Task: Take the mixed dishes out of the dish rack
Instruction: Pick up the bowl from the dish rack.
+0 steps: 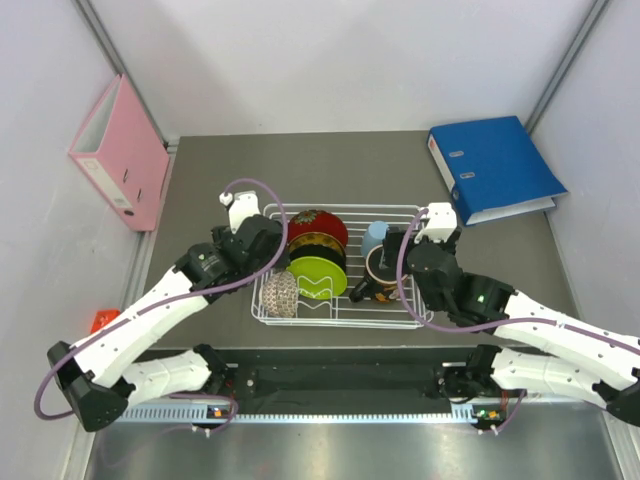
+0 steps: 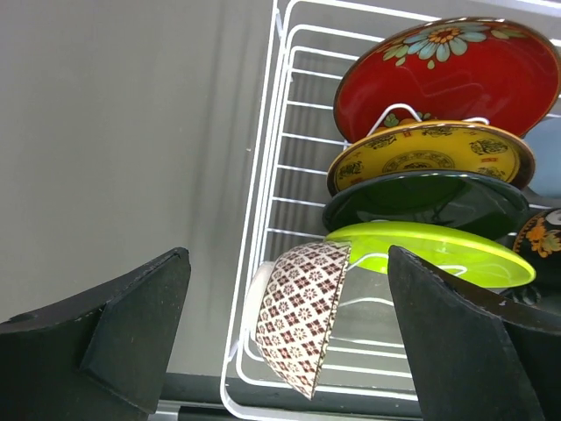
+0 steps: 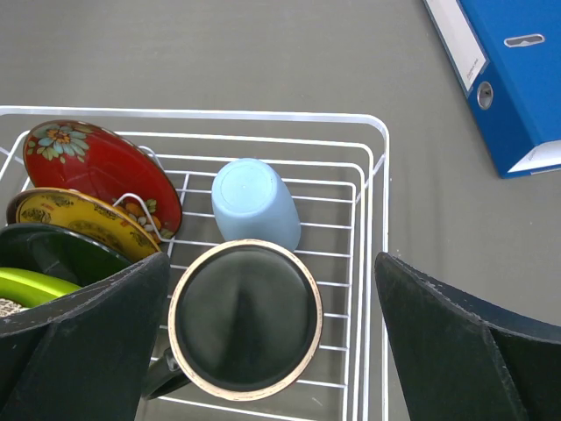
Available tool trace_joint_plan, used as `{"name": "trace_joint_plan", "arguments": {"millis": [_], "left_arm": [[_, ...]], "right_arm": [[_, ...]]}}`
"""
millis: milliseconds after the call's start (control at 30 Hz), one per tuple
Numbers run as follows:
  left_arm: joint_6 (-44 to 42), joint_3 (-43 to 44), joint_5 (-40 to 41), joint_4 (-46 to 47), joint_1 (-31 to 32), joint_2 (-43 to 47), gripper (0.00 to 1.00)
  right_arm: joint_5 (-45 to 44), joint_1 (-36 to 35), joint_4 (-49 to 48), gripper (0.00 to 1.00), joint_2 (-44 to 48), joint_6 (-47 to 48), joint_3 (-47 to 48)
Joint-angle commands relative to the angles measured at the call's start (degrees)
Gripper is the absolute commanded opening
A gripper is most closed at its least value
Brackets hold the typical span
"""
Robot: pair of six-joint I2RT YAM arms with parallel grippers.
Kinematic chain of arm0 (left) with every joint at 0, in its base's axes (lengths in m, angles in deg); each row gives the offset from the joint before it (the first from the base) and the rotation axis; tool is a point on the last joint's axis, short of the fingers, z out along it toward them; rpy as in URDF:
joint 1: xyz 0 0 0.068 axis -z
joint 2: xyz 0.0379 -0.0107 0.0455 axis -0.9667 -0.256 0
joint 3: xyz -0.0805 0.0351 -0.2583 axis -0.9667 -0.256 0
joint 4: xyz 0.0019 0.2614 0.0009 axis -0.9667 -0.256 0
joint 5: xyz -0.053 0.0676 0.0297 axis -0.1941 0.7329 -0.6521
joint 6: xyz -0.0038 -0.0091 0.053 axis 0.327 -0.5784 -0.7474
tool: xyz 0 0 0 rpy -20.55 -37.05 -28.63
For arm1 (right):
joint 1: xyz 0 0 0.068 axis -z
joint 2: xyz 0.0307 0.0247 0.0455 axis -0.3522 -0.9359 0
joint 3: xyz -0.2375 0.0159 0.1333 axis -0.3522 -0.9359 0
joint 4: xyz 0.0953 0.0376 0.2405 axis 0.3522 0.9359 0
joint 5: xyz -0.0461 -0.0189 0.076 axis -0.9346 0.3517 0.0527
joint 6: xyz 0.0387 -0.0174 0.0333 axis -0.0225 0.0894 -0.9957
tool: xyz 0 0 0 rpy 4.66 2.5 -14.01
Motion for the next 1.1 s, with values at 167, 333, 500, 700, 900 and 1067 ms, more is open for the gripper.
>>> {"name": "trace_joint_plan", "arguments": {"millis": [167, 333, 500, 700, 900, 1067], "left_arm": [[5.7, 1.7, 3.2, -4.7, 0.1, 6.2, 0.98], [12.0, 2.5, 5.8, -10.3, 1.3, 9.1, 0.89], [16.9, 3.0, 7.2, -16.1, 5.0, 5.7, 0.88], [20.3, 10.2, 14.6, -21.8, 13.0, -3.5, 0.89], [35.3, 17.1, 20.3, -35.1, 24.5, -14.4, 0.87], [48.5, 10.6, 18.1, -35.1, 29.1, -16.4, 0.81]], "right_arm": [[-0.9, -0.9, -1.8, 1.0, 3.0, -1.2, -0.9], [-0.8, -0.9, -1.5, 1.0, 4.4, -1.9, -1.8], [-0.5, -0.9, -1.3, 1.0, 4.7, -2.5, -2.4], [-0.1, -1.3, -1.5, 1.0, 4.0, -2.8, -2.5], [-0.8, -1.3, -1.5, 1.0, 4.6, -2.7, -3.3], [-0.7, -1.3, -0.8, 1.0, 5.1, -3.3, -4.1]]}}
